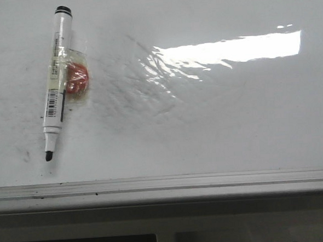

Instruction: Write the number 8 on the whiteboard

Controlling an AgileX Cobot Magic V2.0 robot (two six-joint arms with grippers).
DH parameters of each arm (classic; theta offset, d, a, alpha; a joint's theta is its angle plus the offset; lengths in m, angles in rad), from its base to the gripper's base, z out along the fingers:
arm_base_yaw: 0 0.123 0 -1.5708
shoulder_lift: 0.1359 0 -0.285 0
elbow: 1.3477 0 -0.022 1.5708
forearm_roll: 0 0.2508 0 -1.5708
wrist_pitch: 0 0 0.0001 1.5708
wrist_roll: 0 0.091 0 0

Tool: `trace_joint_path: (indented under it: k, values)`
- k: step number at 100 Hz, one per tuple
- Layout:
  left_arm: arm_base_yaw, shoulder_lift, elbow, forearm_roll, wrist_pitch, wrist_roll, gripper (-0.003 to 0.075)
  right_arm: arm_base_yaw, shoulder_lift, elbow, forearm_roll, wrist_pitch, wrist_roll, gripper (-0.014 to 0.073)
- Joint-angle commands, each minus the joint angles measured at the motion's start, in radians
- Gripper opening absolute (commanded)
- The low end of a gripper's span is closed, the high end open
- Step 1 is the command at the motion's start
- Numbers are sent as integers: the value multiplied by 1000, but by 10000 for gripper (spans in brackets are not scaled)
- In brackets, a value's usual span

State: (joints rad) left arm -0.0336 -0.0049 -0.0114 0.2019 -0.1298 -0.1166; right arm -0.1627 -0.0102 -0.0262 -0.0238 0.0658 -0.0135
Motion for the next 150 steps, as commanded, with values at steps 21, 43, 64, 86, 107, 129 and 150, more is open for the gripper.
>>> trace_joint_path:
  k: [21,43,64,86,107,129,150]
  values:
    - [0,99,-163,-77,175,-13,-21,0,140,-203,107,231,4,-62]
    - [-2,207,-217,-187,176,-13,-20,0,269,-289,157,363,4,-63]
    - [-33,304,-217,-187,130,-13,132,2,271,-289,204,329,4,-63]
    - [-97,428,-217,-185,-48,-13,433,2,267,-283,204,329,4,-63]
    - [-347,559,-217,-178,-148,-13,419,2,267,-282,204,333,4,-63]
    - [-645,698,-226,-307,-170,-13,367,2,267,-282,204,335,4,-64]
    - [-782,848,-226,-316,-314,-13,336,2,267,-282,204,328,4,-63]
